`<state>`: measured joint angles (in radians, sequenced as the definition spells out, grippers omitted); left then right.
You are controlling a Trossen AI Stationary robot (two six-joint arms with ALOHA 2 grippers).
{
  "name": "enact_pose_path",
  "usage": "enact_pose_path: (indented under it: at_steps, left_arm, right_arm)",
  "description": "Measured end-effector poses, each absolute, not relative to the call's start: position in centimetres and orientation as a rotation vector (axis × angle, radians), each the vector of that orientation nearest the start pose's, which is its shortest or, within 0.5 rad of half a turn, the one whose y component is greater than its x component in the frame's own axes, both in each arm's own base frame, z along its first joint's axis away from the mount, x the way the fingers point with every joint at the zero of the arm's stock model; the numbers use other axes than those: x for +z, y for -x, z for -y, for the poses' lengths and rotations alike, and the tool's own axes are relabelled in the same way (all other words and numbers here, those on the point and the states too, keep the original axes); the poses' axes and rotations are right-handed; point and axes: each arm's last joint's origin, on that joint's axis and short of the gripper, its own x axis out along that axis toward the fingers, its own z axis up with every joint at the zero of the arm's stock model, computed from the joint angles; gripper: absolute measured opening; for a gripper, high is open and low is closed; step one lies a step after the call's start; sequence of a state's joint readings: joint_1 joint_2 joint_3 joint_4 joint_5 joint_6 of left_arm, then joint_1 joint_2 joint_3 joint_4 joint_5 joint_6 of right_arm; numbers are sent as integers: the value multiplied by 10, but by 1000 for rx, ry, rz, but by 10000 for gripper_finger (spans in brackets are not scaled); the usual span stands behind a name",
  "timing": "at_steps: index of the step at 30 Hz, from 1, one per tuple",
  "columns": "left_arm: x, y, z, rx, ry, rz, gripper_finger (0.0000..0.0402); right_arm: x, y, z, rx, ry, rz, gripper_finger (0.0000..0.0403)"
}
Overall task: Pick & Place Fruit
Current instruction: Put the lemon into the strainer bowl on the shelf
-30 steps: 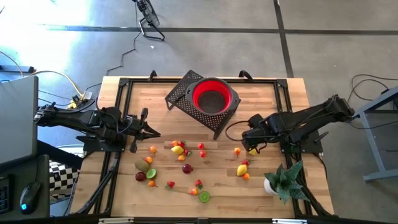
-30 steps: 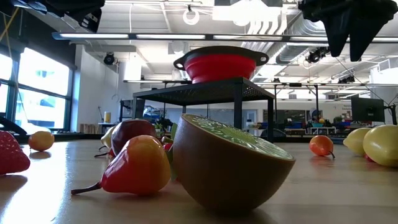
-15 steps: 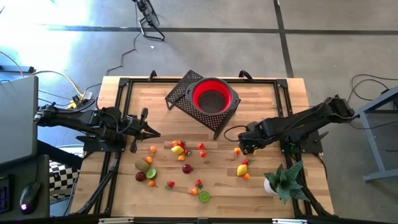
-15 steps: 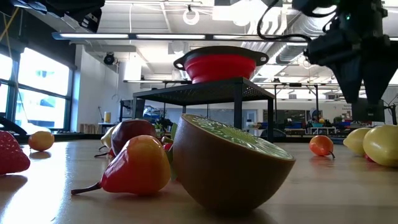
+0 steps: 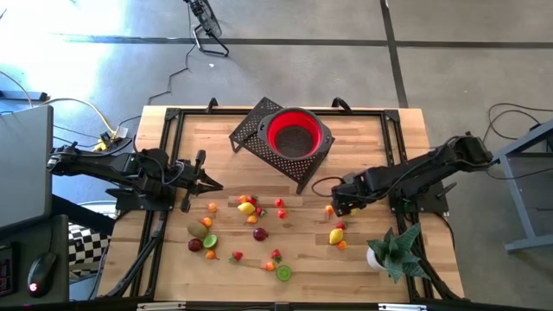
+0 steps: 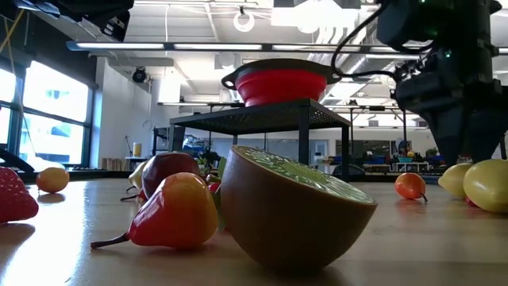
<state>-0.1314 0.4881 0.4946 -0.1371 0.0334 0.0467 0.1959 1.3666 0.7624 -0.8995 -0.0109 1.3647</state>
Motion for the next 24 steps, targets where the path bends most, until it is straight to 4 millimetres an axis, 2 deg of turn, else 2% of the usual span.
enact_pose_path:
  at_steps: [8, 15, 24]
  left_arm:
    - [276, -126, 18, -168, -53, -127, 19]
    - [276, -126, 18, -168, -53, -128, 19]
    - [275, -126, 18, -168, -54, -144, 19]
  right_arm:
    - [168, -204, -41, -843, -957, -1311, 294]
    - [153, -200, -40, -837, -996, -1291, 294]
    - [152, -200, -40, -829, -1002, -1282, 294]
